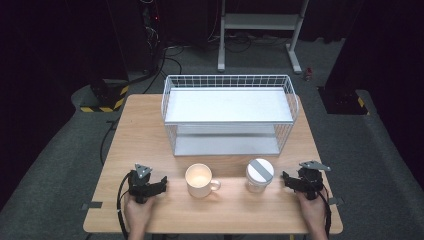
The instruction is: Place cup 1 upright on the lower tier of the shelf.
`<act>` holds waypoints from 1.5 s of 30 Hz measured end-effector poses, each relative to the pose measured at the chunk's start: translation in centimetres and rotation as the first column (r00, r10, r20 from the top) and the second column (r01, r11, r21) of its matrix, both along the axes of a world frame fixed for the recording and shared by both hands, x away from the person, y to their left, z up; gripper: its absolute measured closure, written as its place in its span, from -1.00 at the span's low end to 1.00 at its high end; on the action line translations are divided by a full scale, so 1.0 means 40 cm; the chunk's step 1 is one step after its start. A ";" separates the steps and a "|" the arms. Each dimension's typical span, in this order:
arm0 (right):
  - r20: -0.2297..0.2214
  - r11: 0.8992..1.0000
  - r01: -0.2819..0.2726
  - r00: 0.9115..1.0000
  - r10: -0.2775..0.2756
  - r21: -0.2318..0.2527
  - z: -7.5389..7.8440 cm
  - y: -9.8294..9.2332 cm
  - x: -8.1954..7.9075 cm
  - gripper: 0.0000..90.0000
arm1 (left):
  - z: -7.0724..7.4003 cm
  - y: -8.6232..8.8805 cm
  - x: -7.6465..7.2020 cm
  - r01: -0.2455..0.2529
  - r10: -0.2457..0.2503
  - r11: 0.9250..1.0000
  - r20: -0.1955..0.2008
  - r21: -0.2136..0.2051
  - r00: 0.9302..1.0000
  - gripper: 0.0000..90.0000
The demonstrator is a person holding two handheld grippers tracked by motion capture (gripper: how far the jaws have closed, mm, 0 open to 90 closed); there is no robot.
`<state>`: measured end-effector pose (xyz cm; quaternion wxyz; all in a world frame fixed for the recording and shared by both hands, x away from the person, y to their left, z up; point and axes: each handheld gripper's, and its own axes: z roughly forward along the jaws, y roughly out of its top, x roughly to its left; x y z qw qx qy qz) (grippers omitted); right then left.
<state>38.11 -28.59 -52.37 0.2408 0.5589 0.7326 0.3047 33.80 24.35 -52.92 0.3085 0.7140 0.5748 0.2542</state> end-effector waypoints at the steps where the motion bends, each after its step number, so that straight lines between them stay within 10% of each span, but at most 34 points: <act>1: 0.000 1.000 0.000 1.000 0.000 0.000 0.000 0.000 0.000 -0.58 | 0.000 0.000 0.000 0.000 0.000 1.000 0.000 0.000 1.000 -0.66; 28: -0.007 1.000 -0.023 1.000 0.023 -0.007 0.000 0.000 0.000 -0.66 | 0.000 -0.001 0.000 -0.003 0.003 1.000 0.000 -0.002 1.000 -0.66; 45: 0.057 0.985 -0.160 0.986 0.156 0.060 0.010 0.019 -0.085 -0.59 | 0.000 0.000 0.000 -0.003 0.003 1.000 0.000 -0.001 1.000 -0.66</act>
